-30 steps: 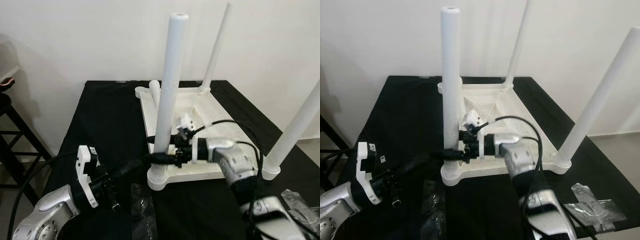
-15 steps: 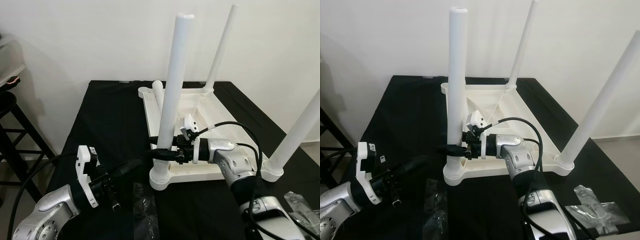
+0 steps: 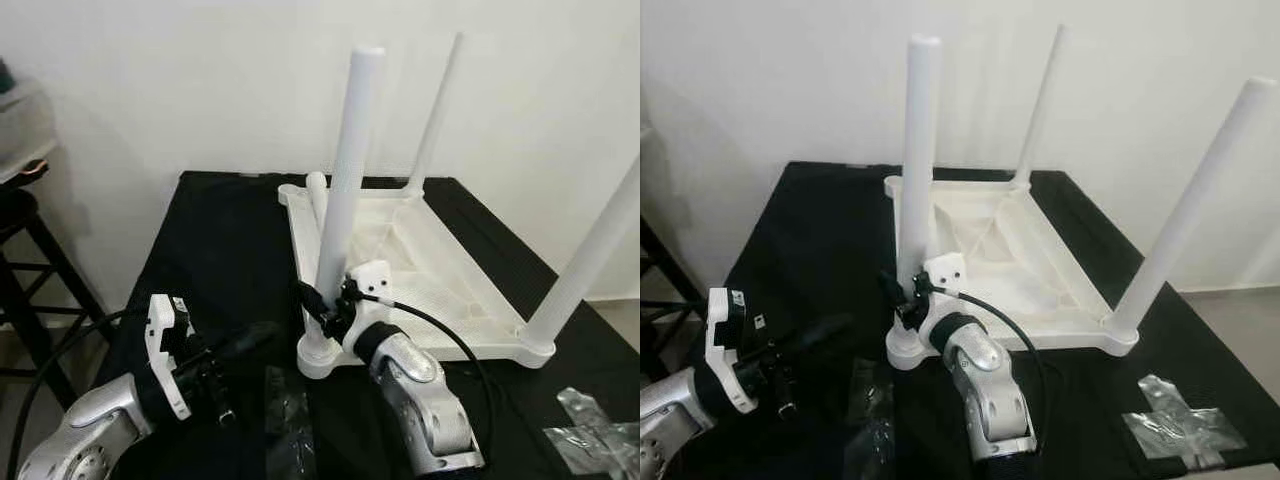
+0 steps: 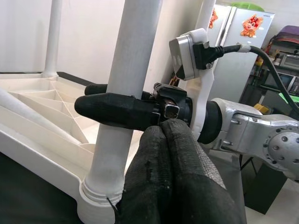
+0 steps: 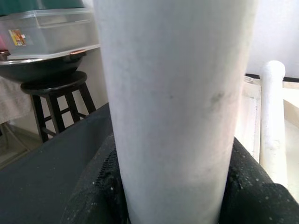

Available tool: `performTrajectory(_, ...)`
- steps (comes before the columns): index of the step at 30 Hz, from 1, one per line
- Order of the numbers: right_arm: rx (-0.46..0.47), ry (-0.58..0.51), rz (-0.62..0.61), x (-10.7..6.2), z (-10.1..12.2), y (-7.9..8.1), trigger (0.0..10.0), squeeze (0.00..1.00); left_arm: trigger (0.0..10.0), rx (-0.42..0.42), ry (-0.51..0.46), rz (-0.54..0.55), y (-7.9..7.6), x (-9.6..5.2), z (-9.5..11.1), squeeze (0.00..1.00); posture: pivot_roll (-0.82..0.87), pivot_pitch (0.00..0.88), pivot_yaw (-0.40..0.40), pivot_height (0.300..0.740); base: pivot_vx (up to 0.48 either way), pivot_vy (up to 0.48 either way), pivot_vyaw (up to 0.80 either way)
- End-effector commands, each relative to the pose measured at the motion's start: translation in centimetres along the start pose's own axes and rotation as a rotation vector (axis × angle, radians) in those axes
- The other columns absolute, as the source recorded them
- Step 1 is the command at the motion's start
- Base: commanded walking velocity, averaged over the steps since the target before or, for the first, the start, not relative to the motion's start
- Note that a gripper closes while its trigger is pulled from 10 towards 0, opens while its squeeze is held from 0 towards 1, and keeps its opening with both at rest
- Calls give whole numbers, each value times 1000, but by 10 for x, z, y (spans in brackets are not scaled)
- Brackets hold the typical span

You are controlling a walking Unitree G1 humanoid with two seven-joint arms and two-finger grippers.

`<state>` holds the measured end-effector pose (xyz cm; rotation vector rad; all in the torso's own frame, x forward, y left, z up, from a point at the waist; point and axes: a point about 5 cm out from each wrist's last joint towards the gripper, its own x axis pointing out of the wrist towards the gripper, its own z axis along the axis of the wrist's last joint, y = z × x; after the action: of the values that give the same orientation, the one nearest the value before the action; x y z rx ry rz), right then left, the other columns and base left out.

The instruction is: Building children table

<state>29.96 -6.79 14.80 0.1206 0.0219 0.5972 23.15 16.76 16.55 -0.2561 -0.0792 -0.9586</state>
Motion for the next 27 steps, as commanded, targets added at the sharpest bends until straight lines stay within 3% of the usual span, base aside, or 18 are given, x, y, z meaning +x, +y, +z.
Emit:
performTrajectory(1,51,95,-22,-4,-22,-5,0,0,10000,0,11,-9,0,0,0,0,70,0,-89,740,0,0,0)
performTrajectory(2,42,105,-20,-4,-22,-5,4784,0,10000,2,8,-1,0,-1,0,0,73,0,-91,740,0,0,0)
performTrajectory(3,42,105,-20,-4,-22,-5,4784,0,10000,2,8,-1,0,-1,0,0,73,0,-91,740,0,0,0)
performTrajectory(4,50,121,28,-3,-23,-1,10000,467,10000,4,5,3,-1,-1,0,0,77,0,-92,740,0,0,0)
performTrajectory(5,59,135,47,-4,-22,3,10000,1000,10000,5,4,5,-1,-1,0,0,77,0,-92,740,0,0,0)
performTrajectory(10,65,132,137,-2,-15,3,10000,1000,10000,1,6,-3,-1,0,0,0,73,0,-83,740,0,0,0)
performTrajectory(12,7,136,309,-1,-2,-1,10000,1000,10000,1,6,-6,0,2,-1,0,78,0,-85,740,0,0,0)
performTrajectory(13,7,136,309,-1,-2,-1,10000,1000,10000,1,6,-6,0,2,-1,0,78,0,-85,740,0,0,0)
performTrajectory(14,-42,148,422,-4,2,-2,10000,1000,10000,2,6,-5,0,2,-1,0,79,0,-86,740,0,0,0)
performTrajectory(15,-42,148,422,-4,2,-2,10000,1000,10000,2,6,-5,0,2,-1,0,79,0,-86,740,0,0,0)
performTrajectory(16,-93,164,518,-8,4,-5,10000,1000,10000,3,5,-4,1,3,-1,0,84,0,-88,740,0,0,0)
performTrajectory(17,-112,183,599,-9,7,-13,10000,0,10000,3,4,-4,1,3,-1,0,86,0,-87,740,0,0,0)
performTrajectory(20,-136,197,690,-4,18,-31,10000,0,10000,3,4,-3,1,4,-2,0,90,0,-88,740,0,0,0)
performTrajectory(27,-136,207,752,7,32,-44,10000,0,10000,4,4,-2,1,5,-3,0,101,0,-91,740,0,0,0)
